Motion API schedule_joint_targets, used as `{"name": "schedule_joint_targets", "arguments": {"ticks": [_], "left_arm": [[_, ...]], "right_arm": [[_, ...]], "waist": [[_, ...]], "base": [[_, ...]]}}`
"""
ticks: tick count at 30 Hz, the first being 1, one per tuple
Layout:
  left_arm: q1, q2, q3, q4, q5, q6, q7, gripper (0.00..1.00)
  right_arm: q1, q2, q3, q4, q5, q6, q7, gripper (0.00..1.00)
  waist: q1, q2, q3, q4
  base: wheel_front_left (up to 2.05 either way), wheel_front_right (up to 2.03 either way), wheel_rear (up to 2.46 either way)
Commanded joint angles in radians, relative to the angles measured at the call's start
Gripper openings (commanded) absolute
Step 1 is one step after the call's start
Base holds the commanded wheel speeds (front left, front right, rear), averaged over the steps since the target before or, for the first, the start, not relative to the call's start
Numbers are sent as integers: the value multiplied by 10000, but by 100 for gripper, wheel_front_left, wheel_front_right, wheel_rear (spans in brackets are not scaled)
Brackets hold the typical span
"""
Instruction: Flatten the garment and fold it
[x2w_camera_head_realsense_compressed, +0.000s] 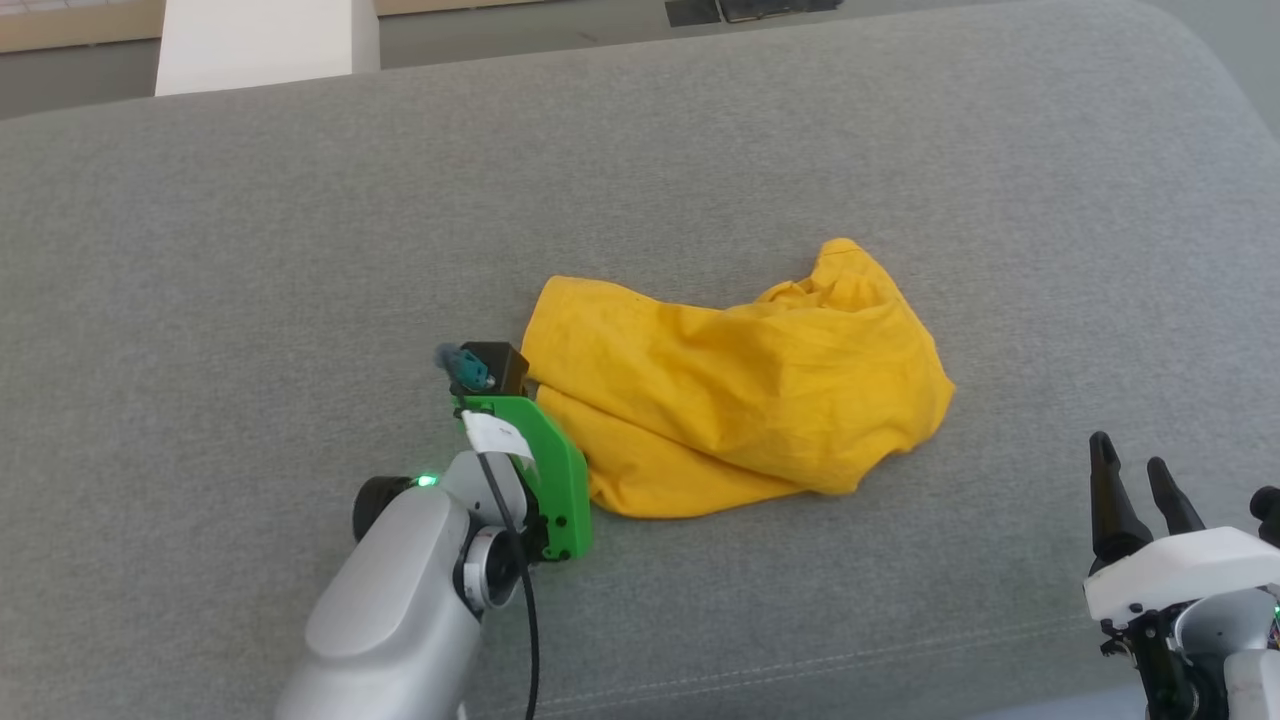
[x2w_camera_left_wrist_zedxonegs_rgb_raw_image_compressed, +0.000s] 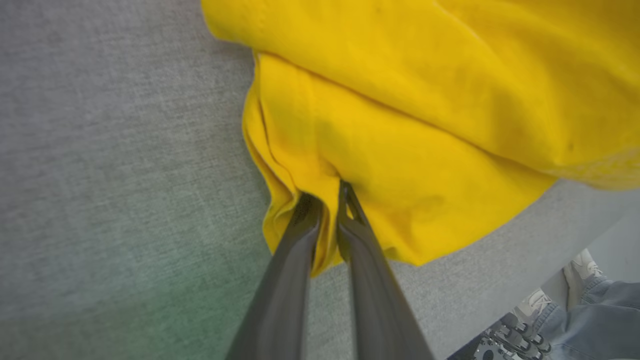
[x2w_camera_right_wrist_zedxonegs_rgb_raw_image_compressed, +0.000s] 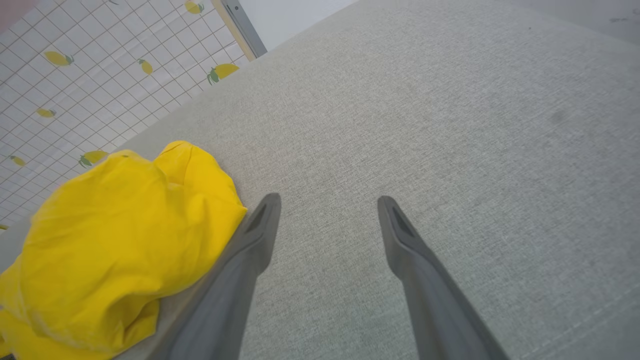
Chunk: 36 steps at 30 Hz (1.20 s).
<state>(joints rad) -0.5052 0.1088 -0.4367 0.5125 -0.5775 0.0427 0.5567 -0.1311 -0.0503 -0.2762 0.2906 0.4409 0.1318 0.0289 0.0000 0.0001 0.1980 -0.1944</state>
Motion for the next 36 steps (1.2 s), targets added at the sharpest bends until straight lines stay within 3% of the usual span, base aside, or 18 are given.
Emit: {"name": "schedule_joint_targets", "arguments": {"ticks": [1,8,13,17,21,27,28,29,32,36], "left_arm": [[175,-129,159,-14,-307,-82,-320,0],[-326,-132,2018,-1453,-1401,87,-2245,0],[416,423,3423,-3028,-1751,740,-3095,0],[1815,822,4358,-3668,-1843,1693,-3136,0],[3244,839,4646,-3382,-2022,2287,-2685,0],[4155,443,4450,-2604,-2530,2266,-1998,0],[4099,385,4517,-2645,-2649,2121,-2103,22],[4005,358,4610,-2732,-2722,1983,-2289,100],[3628,481,4792,-3177,-2568,1479,-3193,100],[3233,1038,4748,-3751,-1470,527,-5308,100]], "right_arm": [[94,1,13,48,11,-11,-52,100],[65,1,4,198,-176,-11,89,100],[116,1,-100,178,-499,-11,320,100],[146,1,-32,122,-465,-11,446,100],[99,1,78,109,-446,-11,530,100],[-37,1,245,209,-437,-11,553,100],[-41,1,257,222,-449,-11,554,100],[-45,1,267,222,-472,-11,557,100],[-79,1,295,197,-581,-11,638,100],[-361,1,446,66,-824,-11,1009,100]], "waist": [[0,-1,-77,251],[0,-1,-677,1191],[0,-1,-1081,1993],[0,-1,-1163,2515],[0,-1,-1109,2864],[0,-1,-1037,3036],[0,-1,-1042,3065],[0,-1,-1040,3090],[0,-1,-1078,3162],[0,-1,-1046,3207]], "base": [[0,0,0],[0,0,0],[0,0,0],[0,0,0],[0,0,0],[0,0,0],[0,0,0],[0,0,0],[0,0,0],[0,0,0]]}}
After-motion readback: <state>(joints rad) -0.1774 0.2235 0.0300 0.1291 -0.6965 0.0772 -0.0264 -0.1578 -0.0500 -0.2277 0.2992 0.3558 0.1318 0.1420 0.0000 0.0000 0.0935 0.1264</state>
